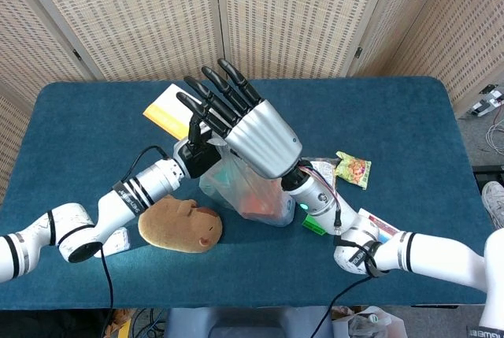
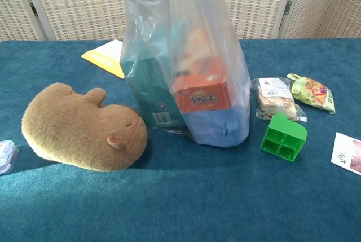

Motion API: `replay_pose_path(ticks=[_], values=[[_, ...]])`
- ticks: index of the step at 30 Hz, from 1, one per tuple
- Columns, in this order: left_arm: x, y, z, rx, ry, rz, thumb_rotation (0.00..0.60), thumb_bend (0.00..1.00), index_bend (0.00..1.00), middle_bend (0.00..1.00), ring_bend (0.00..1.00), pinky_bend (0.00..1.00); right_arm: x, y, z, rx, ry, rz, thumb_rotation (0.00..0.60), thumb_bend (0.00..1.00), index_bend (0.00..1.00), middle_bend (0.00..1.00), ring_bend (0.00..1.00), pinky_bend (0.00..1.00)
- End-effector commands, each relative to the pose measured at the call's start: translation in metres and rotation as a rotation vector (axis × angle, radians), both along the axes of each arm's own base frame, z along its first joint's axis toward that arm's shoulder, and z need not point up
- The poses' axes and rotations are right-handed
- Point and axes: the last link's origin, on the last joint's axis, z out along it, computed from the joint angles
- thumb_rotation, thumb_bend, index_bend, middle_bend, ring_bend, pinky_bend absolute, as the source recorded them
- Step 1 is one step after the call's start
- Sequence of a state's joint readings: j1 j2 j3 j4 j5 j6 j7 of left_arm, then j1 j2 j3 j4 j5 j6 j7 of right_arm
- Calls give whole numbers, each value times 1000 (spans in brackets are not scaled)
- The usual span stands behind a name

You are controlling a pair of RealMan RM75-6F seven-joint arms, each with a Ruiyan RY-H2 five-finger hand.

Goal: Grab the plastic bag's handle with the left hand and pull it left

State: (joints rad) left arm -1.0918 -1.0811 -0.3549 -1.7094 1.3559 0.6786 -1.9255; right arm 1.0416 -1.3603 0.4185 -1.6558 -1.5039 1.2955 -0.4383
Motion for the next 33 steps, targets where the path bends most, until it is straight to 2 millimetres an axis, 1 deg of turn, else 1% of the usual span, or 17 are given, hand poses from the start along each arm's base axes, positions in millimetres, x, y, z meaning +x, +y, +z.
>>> replay_pose_path(ticks=[1, 12, 18, 21, 23, 25, 27, 28, 30, 31, 32, 33], values=[[-1, 0, 4, 5, -24, 18, 6, 183, 157, 238, 229, 158, -9, 4, 3, -5, 32, -22, 600, 16, 0, 71, 0, 0], [-5, -5, 14, -40, -129, 70, 42, 183, 156, 238, 229, 158, -34, 15, 17, -42, 106, -67, 600, 16, 0, 67, 0, 0], [-6, -5, 18, -61, -156, 84, 45, 183, 157, 238, 229, 158, -49, 24, 30, -54, 89, -66, 600, 17, 0, 64, 0, 0], [-8, -8, 21, -74, -175, 91, 55, 183, 157, 238, 229, 167, -71, 31, 44, -84, 103, -99, 600, 17, 0, 64, 0, 0], [-9, -10, 24, -88, -193, 99, 79, 183, 162, 238, 231, 190, -86, 38, 53, -94, 111, -119, 600, 16, 0, 64, 0, 0], [-10, -13, 27, -108, -215, 116, 120, 183, 175, 238, 239, 225, -103, 45, 62, -100, 116, -139, 600, 17, 0, 64, 0, 0], [-12, -14, 29, -120, -231, 136, 192, 183, 188, 238, 249, 263, -118, 53, 68, -104, 126, -159, 600, 17, 0, 64, 0, 0], [-12, -14, 31, -125, -235, 148, 242, 183, 196, 239, 256, 288, -126, 57, 71, -104, 129, -174, 600, 16, 0, 64, 0, 0], [-13, -15, 34, -128, -234, 168, 474, 183, 224, 259, 291, 382, -145, 66, 76, -87, 133, -216, 600, 17, 0, 64, 0, 0], [-14, -16, 36, -128, -235, 176, 540, 183, 234, 273, 308, 418, -157, 70, 79, -83, 142, -243, 600, 17, 0, 64, 0, 0], [-14, -17, 37, -125, -234, 181, 589, 183, 244, 288, 330, 462, -165, 73, 80, -79, 152, -261, 600, 16, 0, 64, 0, 0], [-14, -17, 38, -121, -233, 187, 600, 183, 254, 304, 351, 497, -173, 76, 81, -70, 164, -279, 600, 16, 0, 65, 0, 0]])
